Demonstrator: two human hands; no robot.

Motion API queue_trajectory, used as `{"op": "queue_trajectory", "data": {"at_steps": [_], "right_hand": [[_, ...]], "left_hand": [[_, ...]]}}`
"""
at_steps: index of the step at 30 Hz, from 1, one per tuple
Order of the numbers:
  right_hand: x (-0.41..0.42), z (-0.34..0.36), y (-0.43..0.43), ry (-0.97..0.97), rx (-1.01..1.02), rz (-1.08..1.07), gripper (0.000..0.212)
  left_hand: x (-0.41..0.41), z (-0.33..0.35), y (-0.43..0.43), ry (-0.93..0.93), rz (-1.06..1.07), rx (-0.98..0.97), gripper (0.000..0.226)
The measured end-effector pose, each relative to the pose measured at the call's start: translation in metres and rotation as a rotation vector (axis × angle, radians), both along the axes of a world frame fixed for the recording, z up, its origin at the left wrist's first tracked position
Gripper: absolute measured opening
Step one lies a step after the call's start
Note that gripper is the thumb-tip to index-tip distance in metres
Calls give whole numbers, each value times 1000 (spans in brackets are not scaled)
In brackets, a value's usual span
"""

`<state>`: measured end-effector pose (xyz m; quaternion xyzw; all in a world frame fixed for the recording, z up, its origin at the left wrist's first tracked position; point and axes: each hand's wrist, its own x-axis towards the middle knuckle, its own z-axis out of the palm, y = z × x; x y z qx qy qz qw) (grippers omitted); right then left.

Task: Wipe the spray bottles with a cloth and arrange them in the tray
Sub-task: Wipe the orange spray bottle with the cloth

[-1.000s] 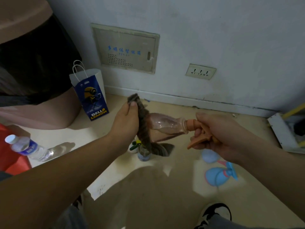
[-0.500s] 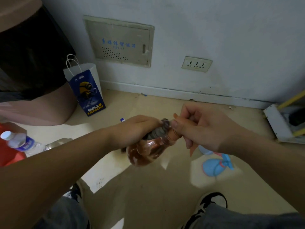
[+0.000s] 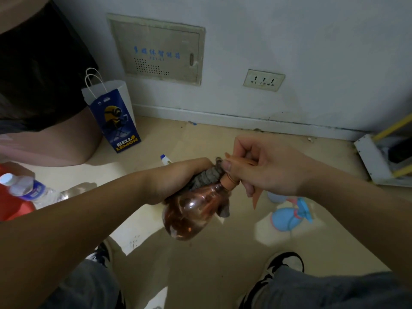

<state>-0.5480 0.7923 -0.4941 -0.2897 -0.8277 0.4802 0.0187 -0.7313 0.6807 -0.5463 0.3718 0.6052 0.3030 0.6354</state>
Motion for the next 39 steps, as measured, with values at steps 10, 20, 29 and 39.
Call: {"op": "queue_trajectory", "data": {"at_steps": [10,20,29,39], "right_hand": [[4,-3,0,-9,-106,-5,33],[4,-1,8,-230,-173,-477,84],[-14,-18,-17,-40,-698,-566,33],[2,-16,2,74,-219,-349,46]], "left_hand": [[20,-1,-8,216,-210,340,23],[18,-25,-14,793,131,576,24],[29,-42,-12,1362,16,838,35],[-11,-68,-12,583,204,495,33]]}}
